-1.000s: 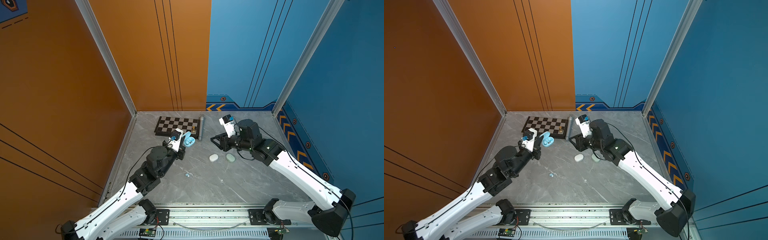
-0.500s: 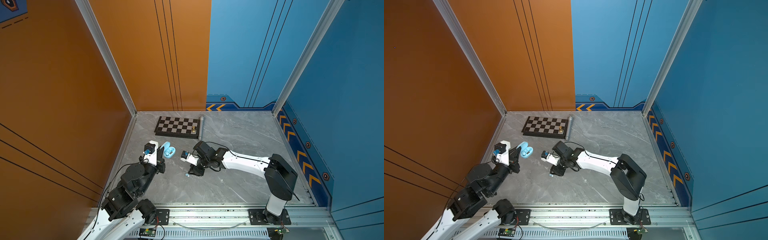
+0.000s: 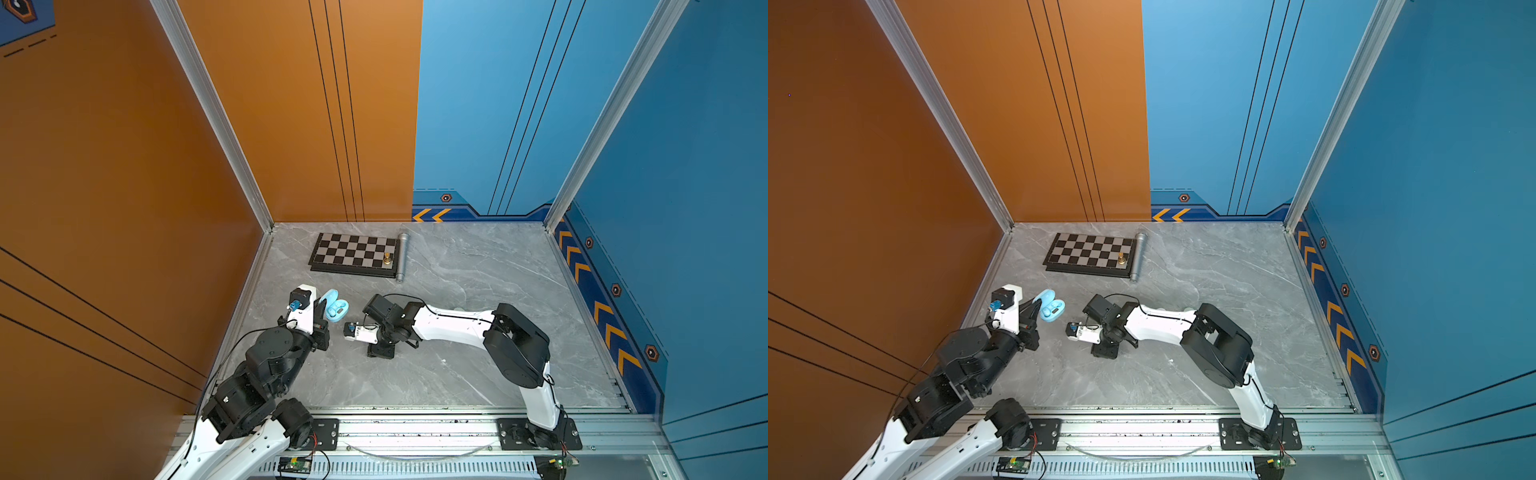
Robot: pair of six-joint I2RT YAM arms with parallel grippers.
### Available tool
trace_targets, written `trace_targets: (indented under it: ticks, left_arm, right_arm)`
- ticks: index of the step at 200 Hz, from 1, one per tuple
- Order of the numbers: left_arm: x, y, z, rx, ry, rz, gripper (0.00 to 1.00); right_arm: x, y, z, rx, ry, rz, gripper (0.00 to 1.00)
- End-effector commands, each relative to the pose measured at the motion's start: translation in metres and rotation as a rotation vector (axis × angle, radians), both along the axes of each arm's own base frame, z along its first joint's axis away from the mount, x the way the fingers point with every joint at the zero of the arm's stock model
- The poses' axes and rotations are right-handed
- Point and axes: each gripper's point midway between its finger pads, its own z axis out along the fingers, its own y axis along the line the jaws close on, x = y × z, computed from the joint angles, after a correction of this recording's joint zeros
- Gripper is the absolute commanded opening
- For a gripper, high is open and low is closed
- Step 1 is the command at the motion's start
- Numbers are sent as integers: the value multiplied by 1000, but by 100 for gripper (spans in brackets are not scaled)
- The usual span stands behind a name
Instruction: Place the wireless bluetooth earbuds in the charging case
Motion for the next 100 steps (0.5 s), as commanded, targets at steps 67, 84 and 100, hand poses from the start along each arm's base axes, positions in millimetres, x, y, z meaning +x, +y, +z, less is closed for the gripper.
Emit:
trace_targets:
  ticks: [67,84,100]
  left_arm:
    - [3,0,7,-13,5,10,0]
    - [3,0,8,-14,2,11,0]
    - [3,-1,7,-11,4,9,0]
  right_arm:
    - [1,-13,-23,-140,-34,-2,29]
    - [1,-14,-21,-144,-31,-9,24]
    - [2,-14,-17,-137,-29,-17,19]
